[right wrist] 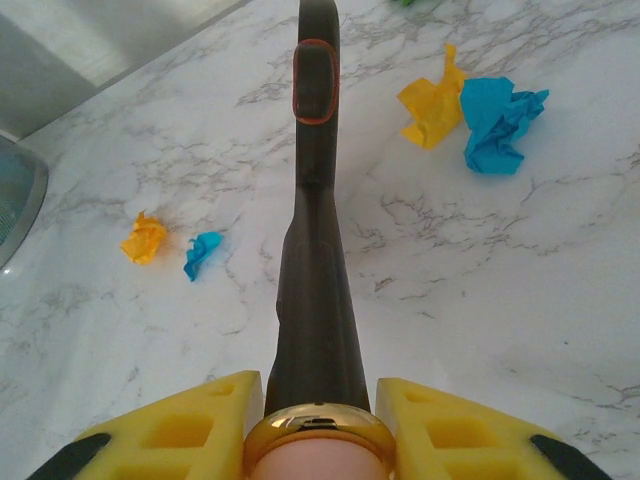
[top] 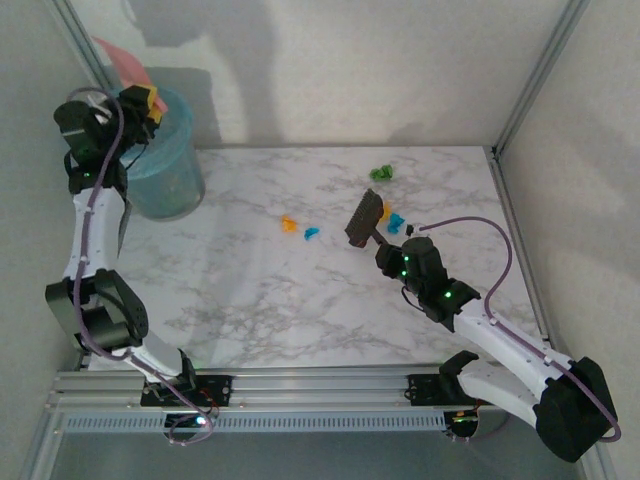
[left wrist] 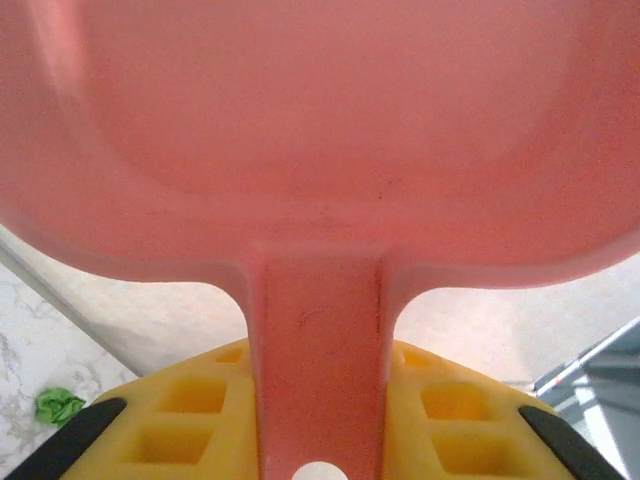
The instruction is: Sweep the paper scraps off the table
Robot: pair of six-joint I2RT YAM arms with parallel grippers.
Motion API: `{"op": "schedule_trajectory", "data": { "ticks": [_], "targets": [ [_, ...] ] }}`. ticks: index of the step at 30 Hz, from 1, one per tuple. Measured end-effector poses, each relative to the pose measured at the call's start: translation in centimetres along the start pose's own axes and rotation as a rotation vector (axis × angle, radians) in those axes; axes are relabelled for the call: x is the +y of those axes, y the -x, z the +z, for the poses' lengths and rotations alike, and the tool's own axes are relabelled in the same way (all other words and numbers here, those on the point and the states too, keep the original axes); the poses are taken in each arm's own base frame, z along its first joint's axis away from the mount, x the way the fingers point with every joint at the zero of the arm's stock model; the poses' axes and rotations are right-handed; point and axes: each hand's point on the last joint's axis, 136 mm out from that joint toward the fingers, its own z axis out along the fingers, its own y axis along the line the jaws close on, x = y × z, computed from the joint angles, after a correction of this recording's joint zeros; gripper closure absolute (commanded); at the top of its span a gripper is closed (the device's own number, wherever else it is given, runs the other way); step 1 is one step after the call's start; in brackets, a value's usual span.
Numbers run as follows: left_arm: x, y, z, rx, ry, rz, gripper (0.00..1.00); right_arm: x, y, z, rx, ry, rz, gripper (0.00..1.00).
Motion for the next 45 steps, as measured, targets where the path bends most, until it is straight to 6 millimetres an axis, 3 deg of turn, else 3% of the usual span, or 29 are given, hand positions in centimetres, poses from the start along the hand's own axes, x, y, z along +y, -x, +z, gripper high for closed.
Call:
{"op": "schedule_trajectory", "data": {
  "ticks": [3,7,10,12,14,17,21,24,28,36,40,45],
  "targets": [
    [-3.7,-3.4,-0.8,0.036,-0.025,0.087,1.0,0.1,0.0,0.0,-0.002,0.003,0.0,1.0],
    [-8.0,-9.6,-2.2,0.109,-0.074,0.195,1.0,0.1,0.1,0.0,-0.005,0.006,0.0,1.0],
    [-8.9,-14.2,-3.0,0.168,-0.072,0.25,1.0,0.2,0.2,-0.2,-0.013,0.012,0.002,1.0],
    [-8.4,-17.1,-3.3,0.21,-0.05,0.28,1.0,0.1,0.1,-0.4,-0.017,0.015,0.003,1.0],
    [-6.2,-20.4,-3.8,0.262,-0.006,0.301,1.0,0.0,0.1,-0.6,-0.021,0.017,0.004,1.0],
    [-0.9,-25.3,-4.8,0.361,0.109,0.338,1.0,-0.1,0.1,-0.7,-0.029,0.018,0.006,1.0],
    [7.8,-31.3,-6.8,0.494,0.319,0.447,1.0,-0.4,0.0,-0.6,-0.032,0.012,0.006,1.0],
    [13.6,-34.1,-9.2,0.557,0.454,0.547,1.0,-0.5,-0.1,-0.6,-0.033,0.008,0.005,1.0],
    [19.9,-35.7,-13.5,0.617,0.588,0.656,1.0,-0.8,0.6,-1.1,-0.07,-0.003,0.009,1.0],
    [29.8,-37.9,-19.5,0.724,0.789,0.861,1.0,-1.8,2.4,-3.2,-0.141,-0.065,0.059,1.0],
    [33.7,-37.8,-20.9,0.759,0.898,0.94,1.0,-2.1,4.4,-4.4,-0.166,-0.144,0.127,1.0],
    [36.0,-37.8,-20.9,0.774,0.957,1.006,1.0,-0.7,9.0,-4.6,-0.22,-0.181,0.194,1.0]
  ]
}}
